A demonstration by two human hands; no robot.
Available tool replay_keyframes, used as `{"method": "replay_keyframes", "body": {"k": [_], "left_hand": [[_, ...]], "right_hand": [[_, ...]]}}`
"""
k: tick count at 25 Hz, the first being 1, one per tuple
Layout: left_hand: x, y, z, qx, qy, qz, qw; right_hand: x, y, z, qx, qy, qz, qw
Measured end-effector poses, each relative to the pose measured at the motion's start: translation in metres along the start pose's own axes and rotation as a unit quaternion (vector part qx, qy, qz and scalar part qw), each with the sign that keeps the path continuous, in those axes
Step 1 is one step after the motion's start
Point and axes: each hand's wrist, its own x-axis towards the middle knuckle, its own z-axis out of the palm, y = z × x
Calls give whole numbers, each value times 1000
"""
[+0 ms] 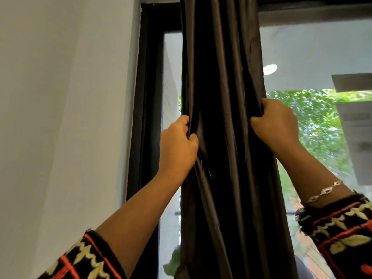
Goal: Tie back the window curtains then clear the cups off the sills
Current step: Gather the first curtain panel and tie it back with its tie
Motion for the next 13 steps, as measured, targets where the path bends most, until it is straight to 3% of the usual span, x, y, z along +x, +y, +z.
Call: {"method": "replay_keyframes", "body": {"k": [7, 13], "left_hand": [[-54, 3, 10, -80, 11, -30, 996], [-104, 8, 4, -59, 66, -64, 994]], "right_hand": [[-54, 26, -11, -26, -60, 39, 997], [-98, 41, -12, -17, -137, 56, 989]]}}
